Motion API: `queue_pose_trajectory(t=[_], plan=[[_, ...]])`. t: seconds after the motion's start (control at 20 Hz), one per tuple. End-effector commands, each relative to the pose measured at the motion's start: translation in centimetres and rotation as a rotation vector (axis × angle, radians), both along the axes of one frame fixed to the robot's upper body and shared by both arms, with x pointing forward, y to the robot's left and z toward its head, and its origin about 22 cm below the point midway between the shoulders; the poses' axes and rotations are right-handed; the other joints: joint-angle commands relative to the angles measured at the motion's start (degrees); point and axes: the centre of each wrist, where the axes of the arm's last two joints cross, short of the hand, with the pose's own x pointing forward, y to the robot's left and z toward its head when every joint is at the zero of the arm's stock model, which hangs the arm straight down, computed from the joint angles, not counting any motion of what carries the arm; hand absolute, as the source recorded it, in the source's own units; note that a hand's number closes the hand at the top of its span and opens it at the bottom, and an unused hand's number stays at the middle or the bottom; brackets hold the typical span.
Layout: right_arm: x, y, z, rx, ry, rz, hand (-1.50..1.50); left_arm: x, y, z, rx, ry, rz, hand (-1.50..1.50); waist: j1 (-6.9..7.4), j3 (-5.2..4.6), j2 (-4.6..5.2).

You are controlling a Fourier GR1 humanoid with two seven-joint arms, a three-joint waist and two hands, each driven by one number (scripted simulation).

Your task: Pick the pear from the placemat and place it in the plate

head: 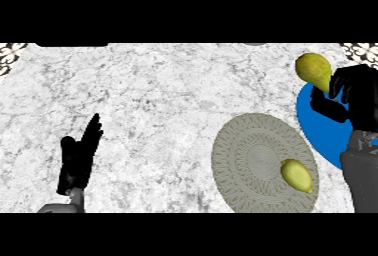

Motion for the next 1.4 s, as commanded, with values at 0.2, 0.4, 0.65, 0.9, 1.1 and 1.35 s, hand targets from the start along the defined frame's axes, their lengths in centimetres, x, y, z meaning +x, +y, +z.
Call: queue_pose_trajectory(t=[0.2,0.4,0.65,0.9,1.1,1.35], plan=[[2.1,-5.0,-0.4,0.034,0.011,-0.128,1.5,0.9,-1.9,-0.1,-0.012,-0.006,-0.021,0.0,0.5,0.03,0.2],[2.5,-8.7,-3.3,0.042,0.067,-0.14,1.5,1.0,-0.6,-0.6,-0.003,-0.001,-0.026,0.0,0.56,0.04,0.26],[3.7,-11.8,-4.1,0.02,0.168,-0.163,1.5,1.0,0.1,1.9,-0.014,-0.003,-0.01,0.0,0.9,0.06,0.28],[4.0,-14.3,-7.1,0.112,0.327,-0.102,1.5,0.6,-1.0,0.3,-0.022,-0.009,-0.026,0.0,1.26,0.09,0.48],[2.3,-16.8,-8.9,0.173,0.53,-0.075,1.5,1.0,-0.7,1.2,-0.008,0.004,-0.021,0.0,1.0,0.1,0.44],[4.6,-17.0,-8.1,0.185,0.553,0.005,-1.5,0.1,-0.6,1.0,-0.011,-0.008,-0.048,0.0,1.36,0.09,0.34]])
